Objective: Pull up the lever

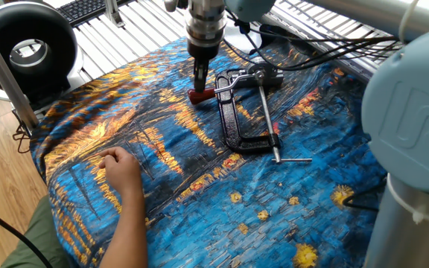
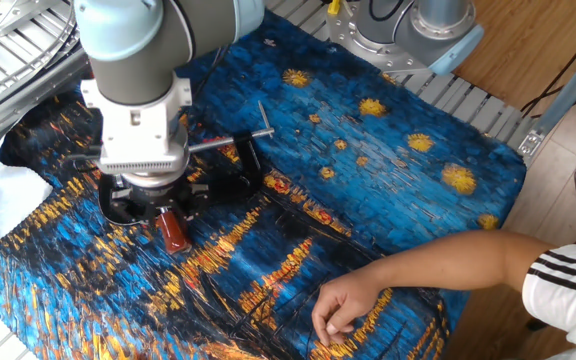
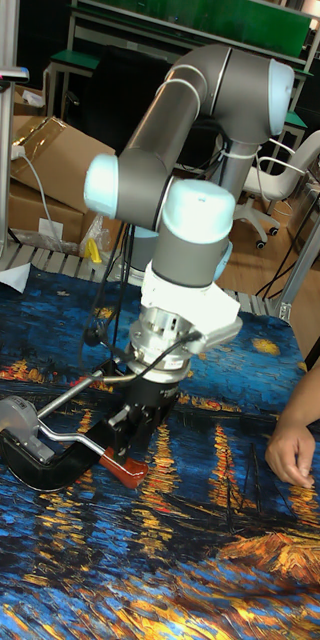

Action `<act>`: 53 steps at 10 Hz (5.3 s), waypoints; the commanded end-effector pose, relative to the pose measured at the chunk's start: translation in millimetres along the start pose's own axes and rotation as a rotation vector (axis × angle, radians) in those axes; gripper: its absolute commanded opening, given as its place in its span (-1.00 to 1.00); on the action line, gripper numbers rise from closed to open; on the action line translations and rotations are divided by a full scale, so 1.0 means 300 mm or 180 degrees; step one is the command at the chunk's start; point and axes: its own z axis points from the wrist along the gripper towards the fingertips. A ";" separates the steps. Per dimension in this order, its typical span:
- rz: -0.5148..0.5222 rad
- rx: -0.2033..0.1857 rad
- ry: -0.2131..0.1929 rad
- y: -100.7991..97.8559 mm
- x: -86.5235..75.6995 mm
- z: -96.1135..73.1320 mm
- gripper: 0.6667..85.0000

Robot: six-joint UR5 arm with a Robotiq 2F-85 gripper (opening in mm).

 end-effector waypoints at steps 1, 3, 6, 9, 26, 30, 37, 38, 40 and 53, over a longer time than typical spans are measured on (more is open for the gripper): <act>-0.0006 -0.0027 -0.0013 0.001 -0.002 0.016 0.08; -0.0072 -0.0035 0.0087 0.003 0.025 0.016 0.32; -0.0098 0.0012 0.0109 -0.010 0.032 0.016 0.43; -0.0193 -0.0169 -0.0042 0.034 -0.013 0.021 0.42; -0.0228 -0.0273 -0.0082 0.029 -0.022 0.147 0.19; -0.0093 -0.0275 -0.0012 0.024 -0.006 0.129 -0.28; 0.0165 0.0008 0.0327 -0.055 0.037 -0.031 -0.98; 0.0198 0.0013 0.0344 -0.057 0.038 -0.048 -0.98; 0.0285 0.0093 0.0462 -0.076 0.073 -0.087 -0.98; 0.0793 0.0394 0.1111 -0.029 0.249 -0.253 -0.99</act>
